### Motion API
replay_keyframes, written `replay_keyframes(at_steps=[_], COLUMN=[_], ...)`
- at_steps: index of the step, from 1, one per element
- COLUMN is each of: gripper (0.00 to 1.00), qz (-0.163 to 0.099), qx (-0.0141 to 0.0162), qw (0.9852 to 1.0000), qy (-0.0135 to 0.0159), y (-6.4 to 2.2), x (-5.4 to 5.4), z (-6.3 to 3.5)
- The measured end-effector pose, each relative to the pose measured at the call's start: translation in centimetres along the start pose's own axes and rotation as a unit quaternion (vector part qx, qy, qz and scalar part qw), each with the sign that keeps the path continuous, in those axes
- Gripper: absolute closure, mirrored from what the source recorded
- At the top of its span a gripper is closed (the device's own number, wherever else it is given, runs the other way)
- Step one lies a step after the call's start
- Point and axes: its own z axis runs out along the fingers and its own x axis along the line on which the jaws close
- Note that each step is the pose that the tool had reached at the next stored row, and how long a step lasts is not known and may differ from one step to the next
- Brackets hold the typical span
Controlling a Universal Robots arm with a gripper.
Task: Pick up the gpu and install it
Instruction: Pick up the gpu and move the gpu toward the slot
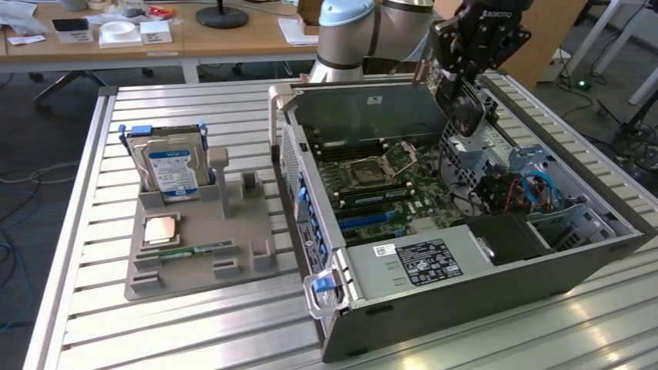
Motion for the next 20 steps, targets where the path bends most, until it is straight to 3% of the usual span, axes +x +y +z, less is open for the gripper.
replay_keyframes(at_steps=[5,10,20], gripper=[0.73,0.73,0.73], qz=[0.0,0.0,0.0], qx=[0.0,0.0,-0.0001], qw=[1.0,1.0,1.0], qy=[0.0002,0.0002,-0.0012], y=[0.11,0.09,0.03], x=[-1.8,-1.8,-1.8], z=[0.02,0.11,1.7])
